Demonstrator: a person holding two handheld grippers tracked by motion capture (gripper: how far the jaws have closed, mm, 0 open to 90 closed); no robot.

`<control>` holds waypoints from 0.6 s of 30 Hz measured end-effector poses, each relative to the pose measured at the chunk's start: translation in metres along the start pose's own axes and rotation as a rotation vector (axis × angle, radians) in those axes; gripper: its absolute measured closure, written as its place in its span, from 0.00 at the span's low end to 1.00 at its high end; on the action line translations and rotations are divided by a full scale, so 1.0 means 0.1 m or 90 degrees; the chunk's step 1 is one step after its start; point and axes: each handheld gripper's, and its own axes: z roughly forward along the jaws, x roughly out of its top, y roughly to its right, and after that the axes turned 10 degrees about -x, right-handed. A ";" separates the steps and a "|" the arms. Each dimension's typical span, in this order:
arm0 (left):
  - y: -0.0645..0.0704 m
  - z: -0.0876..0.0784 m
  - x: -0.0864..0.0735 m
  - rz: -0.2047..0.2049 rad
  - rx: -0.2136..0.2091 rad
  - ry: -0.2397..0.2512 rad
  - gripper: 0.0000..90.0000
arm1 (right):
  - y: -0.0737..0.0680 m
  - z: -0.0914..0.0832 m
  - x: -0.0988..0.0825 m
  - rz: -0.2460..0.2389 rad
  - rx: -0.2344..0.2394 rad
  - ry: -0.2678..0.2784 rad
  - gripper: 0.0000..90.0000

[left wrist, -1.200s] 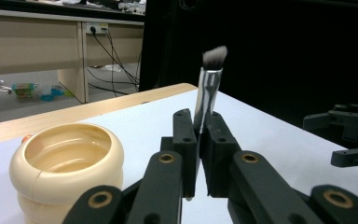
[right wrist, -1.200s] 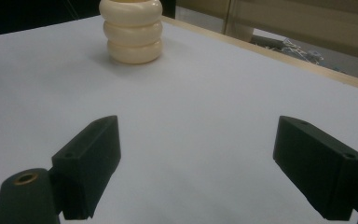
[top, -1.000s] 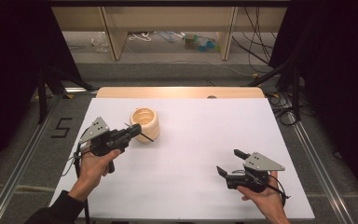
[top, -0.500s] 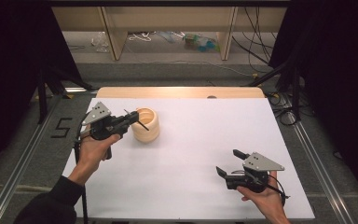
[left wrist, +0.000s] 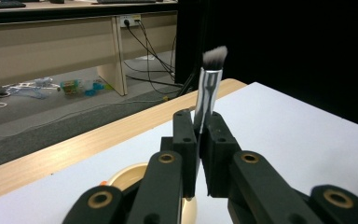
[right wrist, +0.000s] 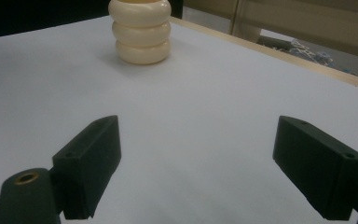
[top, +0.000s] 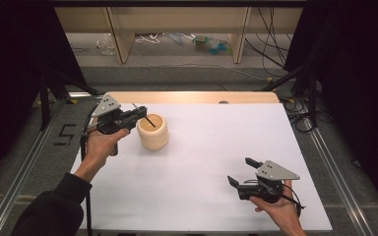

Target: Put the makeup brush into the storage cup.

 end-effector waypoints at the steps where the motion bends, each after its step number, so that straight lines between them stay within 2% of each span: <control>1: 0.00 0.01 0.00 0.000 0.002 -0.003 0.94 | 0.00 0.00 0.00 0.000 0.000 -0.001 0.18; 3: -0.02 0.06 0.01 0.001 0.004 -0.007 0.94 | -0.01 0.00 0.00 -0.001 0.002 -0.002 0.18; 4: -0.02 0.07 0.01 0.000 0.004 -0.009 0.94 | -0.01 -0.01 0.01 -0.005 0.000 -0.013 0.18; 11: -0.08 0.17 0.01 -0.004 0.011 -0.028 0.94 | 0.00 -0.01 0.01 -0.005 0.001 -0.012 0.18; 18: -0.15 0.19 -0.01 -0.011 0.019 -0.033 0.94 | 0.00 0.00 0.00 -0.001 0.001 0.000 0.18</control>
